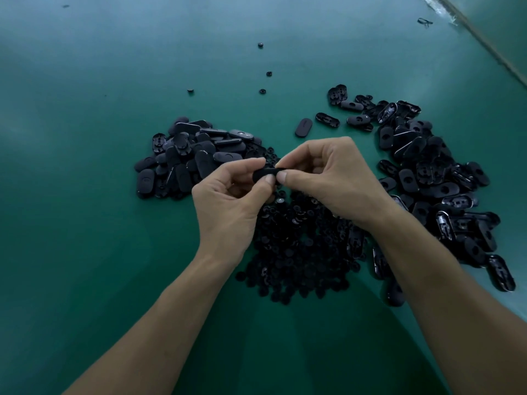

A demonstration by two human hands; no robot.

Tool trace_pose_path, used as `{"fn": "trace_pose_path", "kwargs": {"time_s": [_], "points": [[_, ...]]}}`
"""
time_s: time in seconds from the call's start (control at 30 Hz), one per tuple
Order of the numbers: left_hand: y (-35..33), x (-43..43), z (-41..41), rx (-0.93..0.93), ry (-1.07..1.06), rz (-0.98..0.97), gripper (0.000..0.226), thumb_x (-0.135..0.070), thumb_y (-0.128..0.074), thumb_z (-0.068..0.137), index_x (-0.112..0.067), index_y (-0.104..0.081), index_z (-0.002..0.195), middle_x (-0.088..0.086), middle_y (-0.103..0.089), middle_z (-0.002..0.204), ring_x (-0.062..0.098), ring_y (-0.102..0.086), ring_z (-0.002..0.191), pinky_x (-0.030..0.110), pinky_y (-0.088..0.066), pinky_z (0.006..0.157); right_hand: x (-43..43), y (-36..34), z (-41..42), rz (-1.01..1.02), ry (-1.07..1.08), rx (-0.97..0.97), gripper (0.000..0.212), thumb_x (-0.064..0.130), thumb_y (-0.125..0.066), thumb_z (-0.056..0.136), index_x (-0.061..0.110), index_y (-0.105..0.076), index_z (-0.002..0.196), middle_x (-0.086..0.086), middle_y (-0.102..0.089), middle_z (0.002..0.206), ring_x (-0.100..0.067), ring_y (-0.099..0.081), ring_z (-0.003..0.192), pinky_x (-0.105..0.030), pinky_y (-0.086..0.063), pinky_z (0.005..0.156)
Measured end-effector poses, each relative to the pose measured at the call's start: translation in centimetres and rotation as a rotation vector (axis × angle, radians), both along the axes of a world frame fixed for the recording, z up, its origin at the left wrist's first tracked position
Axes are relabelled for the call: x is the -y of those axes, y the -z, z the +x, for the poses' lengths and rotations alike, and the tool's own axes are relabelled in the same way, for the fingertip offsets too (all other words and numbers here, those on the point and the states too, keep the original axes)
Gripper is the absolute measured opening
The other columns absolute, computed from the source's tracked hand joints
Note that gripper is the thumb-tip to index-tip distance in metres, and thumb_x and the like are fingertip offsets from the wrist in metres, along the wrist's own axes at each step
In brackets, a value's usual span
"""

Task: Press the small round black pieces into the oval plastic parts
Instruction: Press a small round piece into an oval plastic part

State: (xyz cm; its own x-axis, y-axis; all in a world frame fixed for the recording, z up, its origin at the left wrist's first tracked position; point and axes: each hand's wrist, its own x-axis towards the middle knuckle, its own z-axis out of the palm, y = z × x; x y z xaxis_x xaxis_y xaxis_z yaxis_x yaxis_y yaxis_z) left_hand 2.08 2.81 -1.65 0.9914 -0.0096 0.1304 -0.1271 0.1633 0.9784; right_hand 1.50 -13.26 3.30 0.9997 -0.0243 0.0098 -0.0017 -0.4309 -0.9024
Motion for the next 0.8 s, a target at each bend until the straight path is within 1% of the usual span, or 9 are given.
{"fn": "trace_pose_path", "kwargs": {"time_s": [0.13, 0.2, 0.27, 0.33, 0.47, 0.53, 0.6, 0.7, 0.8], "points": [[-0.1, 0.1, -0.1, 0.016, -0.020, -0.028, 0.024, 0.001, -0.072, 0.089, -0.020, -0.071, 0.102, 0.000, -0.070, 0.081, 0.015, -0.070, 0.069, 0.023, -0.057, 0.066, 0.9, 0.4, 1.1, -0.078, 0.078, 0.011, 0.007, 0.025, -0.071, 0.092, 0.021, -0.076, 0.094, 0.009, -0.073, 0.079, -0.004, -0.069, 0.074, -0.024, -0.056, 0.074], [0.0, 0.1, 0.0, 0.017, -0.040, -0.044, 0.022, 0.003, -0.067, 0.093, -0.018, -0.070, 0.102, -0.002, -0.068, 0.081, 0.013, -0.069, 0.069, 0.022, -0.057, 0.064, 2.0, 0.8, 1.9, -0.224, 0.189, 0.025, 0.013, 0.023, -0.065, 0.096, 0.021, -0.074, 0.105, 0.014, -0.069, 0.088, 0.001, -0.065, 0.078, -0.016, -0.052, 0.077], [0.0, 0.0, 0.1, 0.013, -0.056, -0.060, 0.021, 0.004, -0.062, 0.095, -0.015, -0.070, 0.101, -0.006, -0.069, 0.080, 0.013, -0.069, 0.073, 0.023, -0.057, 0.066, 3.0, 1.1, 2.7, -0.420, 0.266, 0.002, 0.027, 0.017, -0.059, 0.098, 0.019, -0.067, 0.125, 0.005, -0.064, 0.110, -0.007, -0.062, 0.096, -0.022, -0.050, 0.094], [0.0, 0.0, 0.2, -0.008, -0.086, -0.098, 0.022, 0.005, -0.058, 0.098, -0.012, -0.069, 0.104, -0.009, -0.069, 0.081, 0.014, -0.068, 0.077, 0.024, -0.058, 0.070, 3.7, 1.4, 3.5, -0.571, 0.266, -0.054, 0.045, 0.011, -0.054, 0.100, 0.018, -0.051, 0.144, -0.005, -0.047, 0.138, -0.022, -0.052, 0.121, -0.034, -0.038, 0.113], [-0.2, 0.2, 0.4, -0.087, -0.146, -0.205, 0.024, 0.005, -0.055, 0.099, -0.011, -0.062, 0.116, -0.010, -0.069, 0.089, 0.011, -0.068, 0.089, 0.026, -0.059, 0.076, 4.1, 1.8, 5.1, -0.734, 0.204, -0.176, 0.055, 0.015, -0.046, 0.103, 0.023, -0.033, 0.156, -0.003, -0.026, 0.159, -0.031, -0.030, 0.141, -0.042, -0.024, 0.118], [-0.3, 0.3, 0.5, -0.122, -0.167, -0.251, 0.030, 0.004, -0.056, 0.099, -0.011, -0.056, 0.125, 0.000, -0.067, 0.102, 0.012, -0.067, 0.097, 0.026, -0.059, 0.079, 4.1, 1.9, 5.4, -0.797, 0.184, -0.195, 0.050, 0.020, -0.043, 0.105, 0.021, -0.035, 0.155, -0.004, -0.029, 0.160, -0.032, -0.029, 0.141, -0.043, -0.023, 0.118], [-0.3, 0.3, 0.6, -0.138, -0.181, -0.268, 0.039, 0.005, -0.057, 0.098, -0.011, -0.049, 0.134, 0.007, -0.061, 0.109, 0.012, -0.064, 0.103, 0.026, -0.058, 0.081, 4.0, 2.1, 5.3, -0.811, 0.202, -0.153, 0.045, 0.022, -0.044, 0.105, 0.020, -0.045, 0.150, -0.006, -0.039, 0.153, -0.033, -0.035, 0.136, -0.042, -0.031, 0.113], [-0.2, 0.3, 0.6, -0.134, -0.188, -0.255, 0.051, 0.005, -0.058, 0.097, -0.009, -0.041, 0.143, 0.003, -0.059, 0.105, 0.005, -0.064, 0.099, 0.026, -0.058, 0.084, 3.8, 2.3, 4.8, -0.762, 0.278, -0.065, 0.032, 0.023, -0.050, 0.104, 0.020, -0.061, 0.133, -0.010, -0.051, 0.134, -0.030, -0.049, 0.123, -0.040, -0.045, 0.100], [0.0, 0.2, 0.5, -0.135, -0.183, -0.222, 0.066, 0.002, -0.062, 0.096, -0.009, -0.031, 0.153, 0.005, -0.058, 0.110, -0.001, -0.066, 0.092, 0.026, -0.057, 0.087, 3.7, 2.1, 4.4, -0.750, 0.306, -0.035, 0.028, 0.016, -0.050, 0.104, 0.016, -0.067, 0.127, -0.015, -0.055, 0.128, -0.030, -0.057, 0.114, -0.039, -0.048, 0.098]]}}
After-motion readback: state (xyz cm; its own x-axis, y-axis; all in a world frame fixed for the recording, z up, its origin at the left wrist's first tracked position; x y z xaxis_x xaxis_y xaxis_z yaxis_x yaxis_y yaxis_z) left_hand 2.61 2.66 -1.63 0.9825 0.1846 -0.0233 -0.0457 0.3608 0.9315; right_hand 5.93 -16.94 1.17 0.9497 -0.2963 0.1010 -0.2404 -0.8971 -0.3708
